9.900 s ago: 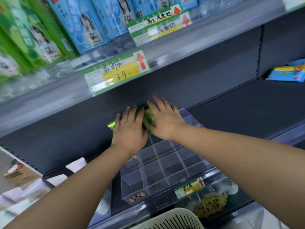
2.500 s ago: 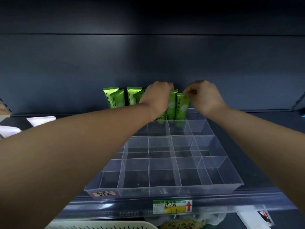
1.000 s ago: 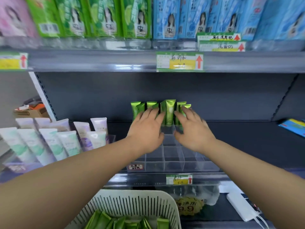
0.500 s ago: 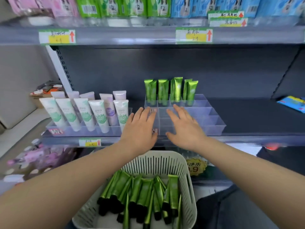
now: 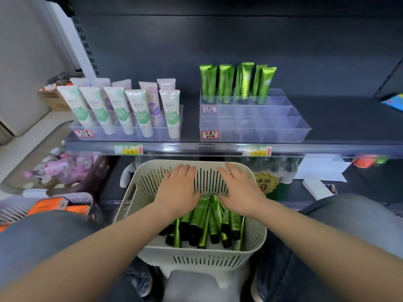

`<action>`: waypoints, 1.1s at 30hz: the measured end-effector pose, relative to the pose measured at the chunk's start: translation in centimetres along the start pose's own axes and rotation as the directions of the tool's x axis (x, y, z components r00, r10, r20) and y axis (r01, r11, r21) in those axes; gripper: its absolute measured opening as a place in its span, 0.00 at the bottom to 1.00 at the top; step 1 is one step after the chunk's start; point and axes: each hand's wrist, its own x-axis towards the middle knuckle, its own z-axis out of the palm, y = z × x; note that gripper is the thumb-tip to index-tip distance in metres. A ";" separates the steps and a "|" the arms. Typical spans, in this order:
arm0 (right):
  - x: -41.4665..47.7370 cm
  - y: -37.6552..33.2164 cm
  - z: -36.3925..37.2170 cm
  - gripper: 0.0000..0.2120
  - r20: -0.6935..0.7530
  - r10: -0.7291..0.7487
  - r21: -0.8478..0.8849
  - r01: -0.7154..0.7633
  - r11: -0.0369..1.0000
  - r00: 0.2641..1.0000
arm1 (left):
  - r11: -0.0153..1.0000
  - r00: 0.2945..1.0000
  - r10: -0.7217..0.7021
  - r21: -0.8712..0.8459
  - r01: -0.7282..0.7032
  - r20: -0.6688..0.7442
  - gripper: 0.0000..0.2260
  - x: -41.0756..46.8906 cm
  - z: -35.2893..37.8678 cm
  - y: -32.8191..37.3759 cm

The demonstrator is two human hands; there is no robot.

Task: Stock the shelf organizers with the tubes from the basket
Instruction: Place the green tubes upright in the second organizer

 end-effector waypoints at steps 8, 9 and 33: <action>1.0 0.8 3.6 0.35 0.143 0.057 0.063 -0.067 0.996 0.988 | 0.992 0.979 -0.088 -0.077 0.103 0.182 0.24 -0.8 4.6 -2.7; 1.2 0.8 4.0 0.35 0.155 0.059 0.066 -0.070 0.995 0.986 | 0.990 0.973 -0.098 -0.082 0.118 0.211 0.23 -0.8 5.2 -3.1; 11.7 1.4 14.6 0.20 0.457 0.091 0.171 -0.188 0.967 0.885 | 0.984 0.905 -0.021 -0.151 0.093 0.424 0.13 7.4 16.5 -6.4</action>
